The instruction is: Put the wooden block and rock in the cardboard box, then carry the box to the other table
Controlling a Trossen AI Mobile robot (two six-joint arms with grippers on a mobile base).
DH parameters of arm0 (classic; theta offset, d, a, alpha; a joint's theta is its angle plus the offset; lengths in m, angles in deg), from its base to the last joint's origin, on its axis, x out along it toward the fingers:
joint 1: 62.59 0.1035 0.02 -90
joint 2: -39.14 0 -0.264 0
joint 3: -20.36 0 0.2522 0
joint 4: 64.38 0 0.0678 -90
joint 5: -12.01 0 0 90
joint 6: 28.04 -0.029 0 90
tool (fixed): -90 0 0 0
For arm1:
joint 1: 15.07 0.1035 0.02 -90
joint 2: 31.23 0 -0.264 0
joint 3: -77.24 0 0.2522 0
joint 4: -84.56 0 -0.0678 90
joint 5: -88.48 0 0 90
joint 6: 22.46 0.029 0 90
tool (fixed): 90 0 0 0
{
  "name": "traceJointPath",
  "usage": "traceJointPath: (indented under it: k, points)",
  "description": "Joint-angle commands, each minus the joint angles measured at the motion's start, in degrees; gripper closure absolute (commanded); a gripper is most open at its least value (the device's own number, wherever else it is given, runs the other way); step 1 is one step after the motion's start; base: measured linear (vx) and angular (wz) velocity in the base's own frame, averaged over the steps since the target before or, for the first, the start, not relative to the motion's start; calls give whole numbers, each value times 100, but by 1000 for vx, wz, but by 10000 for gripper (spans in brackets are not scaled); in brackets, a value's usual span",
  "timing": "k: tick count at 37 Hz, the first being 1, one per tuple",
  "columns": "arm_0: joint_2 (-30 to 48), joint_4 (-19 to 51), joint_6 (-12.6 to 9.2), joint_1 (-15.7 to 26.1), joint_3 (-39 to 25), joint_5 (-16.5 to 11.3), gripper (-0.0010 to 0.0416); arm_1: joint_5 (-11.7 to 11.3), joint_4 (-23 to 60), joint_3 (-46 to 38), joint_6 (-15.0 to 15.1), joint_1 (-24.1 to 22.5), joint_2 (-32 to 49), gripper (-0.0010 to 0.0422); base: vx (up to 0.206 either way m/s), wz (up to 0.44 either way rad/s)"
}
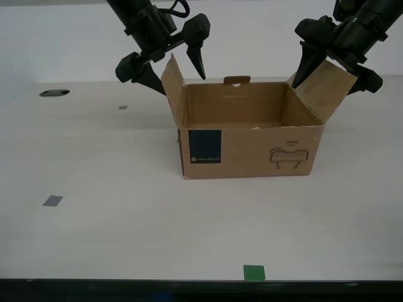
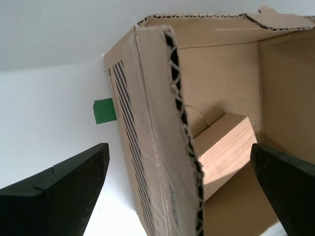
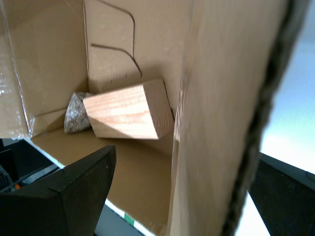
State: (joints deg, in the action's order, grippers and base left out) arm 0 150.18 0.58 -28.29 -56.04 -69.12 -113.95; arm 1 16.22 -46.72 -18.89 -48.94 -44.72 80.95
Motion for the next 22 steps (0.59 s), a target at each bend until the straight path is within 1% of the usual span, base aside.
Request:
traceJointPath:
  k: [1,2,8,10,12,15,17,20,22]
  points:
    - [-2,-74,-109,15,-2,-2,78,-339,11,0,-13,-11,0,21,0,0]
    - [-2,-87,-136,17,-2,-2,83,-382,13,0,-13,-11,0,21,0,0]
    - [-2,-179,-157,33,-2,-2,131,-378,72,0,-90,-13,0,23,0,0]
    - [-2,-219,-166,37,0,-2,156,-380,83,0,-155,-13,0,33,0,0]
    - [-2,-295,-184,37,0,-2,187,-380,83,0,-249,-13,0,53,0,0]
    - [-2,-380,-337,37,0,-2,242,-380,74,0,-284,-13,0,104,0,0]
    - [-2,-424,-433,48,0,-2,285,-380,72,0,-262,-13,0,147,0,0]
    - [-2,-424,-446,66,0,-2,358,-385,72,0,-249,-13,0,223,0,0]
    - [-2,-426,-452,74,0,-2,414,-385,72,0,-249,-13,0,280,0,0]
